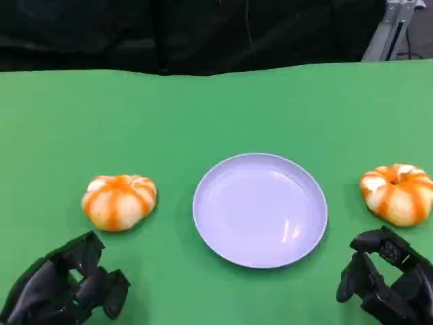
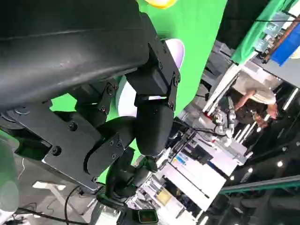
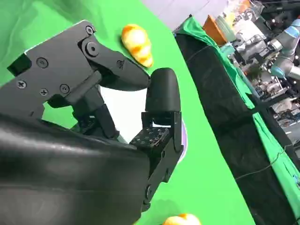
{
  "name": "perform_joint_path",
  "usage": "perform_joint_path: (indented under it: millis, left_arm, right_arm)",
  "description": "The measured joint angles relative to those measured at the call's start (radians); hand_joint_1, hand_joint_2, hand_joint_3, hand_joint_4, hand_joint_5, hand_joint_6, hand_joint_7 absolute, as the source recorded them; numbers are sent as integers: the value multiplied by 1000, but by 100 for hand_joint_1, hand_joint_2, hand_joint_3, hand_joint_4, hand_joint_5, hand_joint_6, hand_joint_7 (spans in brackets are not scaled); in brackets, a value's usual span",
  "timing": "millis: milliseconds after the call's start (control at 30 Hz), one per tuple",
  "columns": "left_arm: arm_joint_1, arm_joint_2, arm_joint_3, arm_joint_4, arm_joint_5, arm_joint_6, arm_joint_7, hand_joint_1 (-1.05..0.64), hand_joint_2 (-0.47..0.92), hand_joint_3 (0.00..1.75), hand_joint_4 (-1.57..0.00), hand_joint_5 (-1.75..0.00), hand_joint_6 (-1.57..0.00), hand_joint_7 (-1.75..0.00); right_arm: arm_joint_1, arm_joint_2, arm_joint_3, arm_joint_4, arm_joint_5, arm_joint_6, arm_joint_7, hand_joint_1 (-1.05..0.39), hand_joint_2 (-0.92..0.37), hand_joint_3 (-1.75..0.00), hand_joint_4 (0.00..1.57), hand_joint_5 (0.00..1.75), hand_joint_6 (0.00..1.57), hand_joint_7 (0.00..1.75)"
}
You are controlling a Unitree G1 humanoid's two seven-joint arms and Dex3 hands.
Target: Grasp the bread from the table and place it into the plate.
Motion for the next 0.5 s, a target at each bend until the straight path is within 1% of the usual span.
perform_joint_path:
  millis: [167,367,467,500]
  left_arm:
    - [0,0,0,-1,10,-2,0,-15,47,130,-90,-175,-85,-162]
    - [0,0,1,-6,16,-2,0,-15,46,129,-90,-175,-85,-161]
    - [0,0,1,-8,18,-3,2,-15,46,126,-89,-175,-88,-155]
    - [0,-2,2,-10,19,-5,7,-15,45,125,-86,-172,-85,-151]
  right_arm:
    - [0,0,0,-2,0,6,-4,-17,-56,-101,84,173,86,137]
    - [0,0,0,-2,0,7,-10,-17,-55,-101,85,171,88,134]
    - [0,0,1,-3,0,7,-11,-17,-55,-102,85,172,87,135]
    - [0,0,1,-3,0,7,-10,-17,-55,-103,85,172,86,135]
